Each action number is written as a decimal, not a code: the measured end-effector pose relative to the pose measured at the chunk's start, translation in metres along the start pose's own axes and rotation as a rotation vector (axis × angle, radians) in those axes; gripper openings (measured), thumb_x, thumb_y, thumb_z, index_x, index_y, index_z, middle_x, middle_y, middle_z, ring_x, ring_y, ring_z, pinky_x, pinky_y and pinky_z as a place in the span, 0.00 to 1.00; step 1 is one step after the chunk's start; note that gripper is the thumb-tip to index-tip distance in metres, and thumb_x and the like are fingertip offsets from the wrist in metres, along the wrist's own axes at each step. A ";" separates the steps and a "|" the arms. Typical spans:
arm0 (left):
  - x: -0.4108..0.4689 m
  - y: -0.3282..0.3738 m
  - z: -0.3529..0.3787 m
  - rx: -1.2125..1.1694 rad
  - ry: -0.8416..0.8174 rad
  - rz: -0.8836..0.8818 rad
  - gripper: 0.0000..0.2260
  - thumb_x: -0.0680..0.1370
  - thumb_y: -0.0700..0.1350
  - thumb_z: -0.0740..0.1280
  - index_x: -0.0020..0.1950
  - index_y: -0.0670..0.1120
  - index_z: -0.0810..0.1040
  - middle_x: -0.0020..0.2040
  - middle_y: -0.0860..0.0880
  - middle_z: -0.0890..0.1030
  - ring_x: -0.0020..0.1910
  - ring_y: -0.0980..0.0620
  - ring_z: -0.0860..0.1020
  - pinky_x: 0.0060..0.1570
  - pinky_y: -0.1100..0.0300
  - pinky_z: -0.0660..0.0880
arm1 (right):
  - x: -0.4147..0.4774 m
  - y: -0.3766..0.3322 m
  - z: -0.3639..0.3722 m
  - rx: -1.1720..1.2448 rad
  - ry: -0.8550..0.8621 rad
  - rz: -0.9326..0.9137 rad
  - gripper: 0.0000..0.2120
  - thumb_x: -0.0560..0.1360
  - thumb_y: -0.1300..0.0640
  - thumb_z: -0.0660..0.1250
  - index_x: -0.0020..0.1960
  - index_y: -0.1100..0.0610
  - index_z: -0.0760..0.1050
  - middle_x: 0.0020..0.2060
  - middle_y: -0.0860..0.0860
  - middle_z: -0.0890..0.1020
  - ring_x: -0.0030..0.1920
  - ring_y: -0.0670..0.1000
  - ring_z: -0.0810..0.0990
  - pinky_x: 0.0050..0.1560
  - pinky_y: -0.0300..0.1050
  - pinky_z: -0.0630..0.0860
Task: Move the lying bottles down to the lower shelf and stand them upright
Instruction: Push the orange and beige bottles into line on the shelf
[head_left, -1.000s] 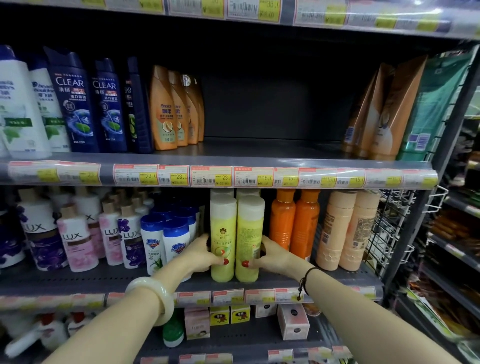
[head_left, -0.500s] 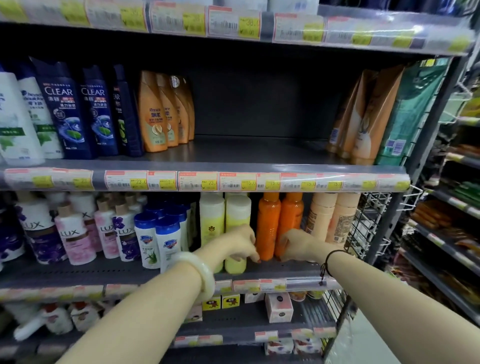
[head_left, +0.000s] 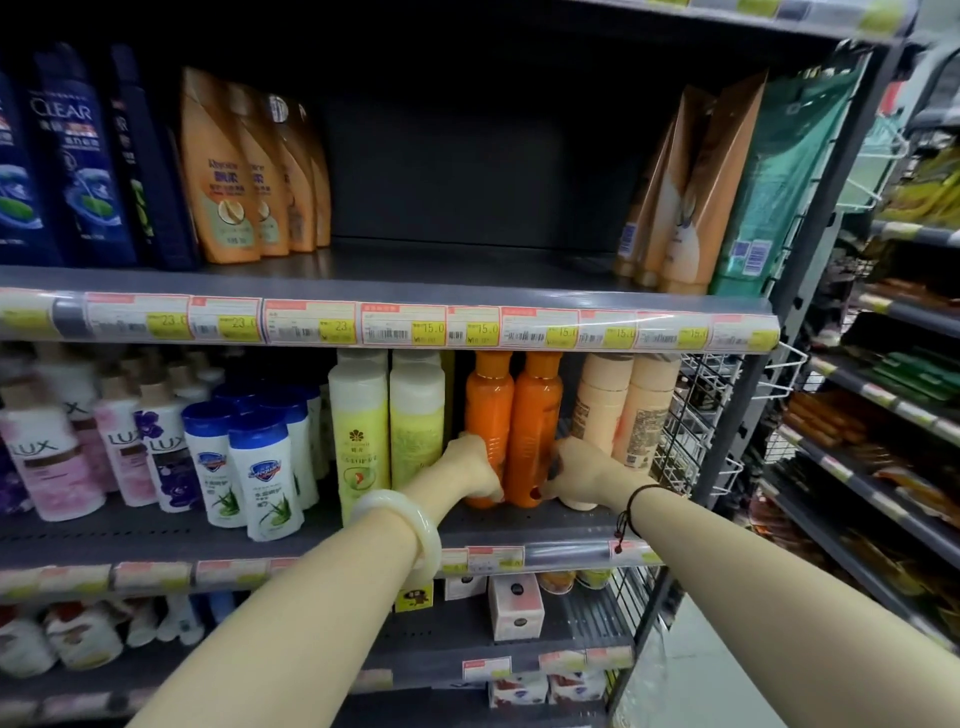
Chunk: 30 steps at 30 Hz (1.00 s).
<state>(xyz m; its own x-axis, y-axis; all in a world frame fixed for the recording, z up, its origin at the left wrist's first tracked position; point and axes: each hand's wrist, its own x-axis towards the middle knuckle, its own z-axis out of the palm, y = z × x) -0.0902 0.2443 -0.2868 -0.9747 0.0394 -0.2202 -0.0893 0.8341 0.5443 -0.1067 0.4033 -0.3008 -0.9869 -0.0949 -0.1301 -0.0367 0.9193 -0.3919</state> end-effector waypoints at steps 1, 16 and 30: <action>0.002 -0.001 0.002 -0.032 0.005 -0.008 0.42 0.68 0.45 0.76 0.74 0.37 0.57 0.69 0.40 0.71 0.67 0.42 0.72 0.65 0.52 0.72 | 0.003 0.001 0.001 0.012 0.004 0.016 0.26 0.66 0.51 0.75 0.59 0.61 0.72 0.55 0.57 0.78 0.55 0.57 0.77 0.50 0.47 0.74; 0.024 -0.005 0.016 -0.333 0.203 0.010 0.29 0.76 0.44 0.67 0.73 0.41 0.56 0.68 0.38 0.72 0.66 0.38 0.73 0.64 0.48 0.71 | 0.021 0.002 0.007 0.316 0.089 0.054 0.25 0.72 0.57 0.70 0.64 0.61 0.63 0.57 0.62 0.78 0.50 0.58 0.79 0.52 0.52 0.79; 0.019 -0.006 0.018 -0.278 0.267 -0.018 0.21 0.78 0.42 0.63 0.69 0.40 0.60 0.66 0.38 0.74 0.63 0.39 0.75 0.62 0.48 0.73 | 0.016 -0.001 0.006 0.408 0.037 0.050 0.32 0.74 0.58 0.69 0.71 0.59 0.55 0.61 0.61 0.74 0.52 0.63 0.81 0.48 0.56 0.82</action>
<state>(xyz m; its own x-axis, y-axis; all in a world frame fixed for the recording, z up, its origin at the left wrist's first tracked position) -0.1041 0.2501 -0.3091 -0.9882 -0.1495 -0.0329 -0.1234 0.6508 0.7492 -0.1216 0.3984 -0.3082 -0.9911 -0.0330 -0.1286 0.0698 0.6948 -0.7158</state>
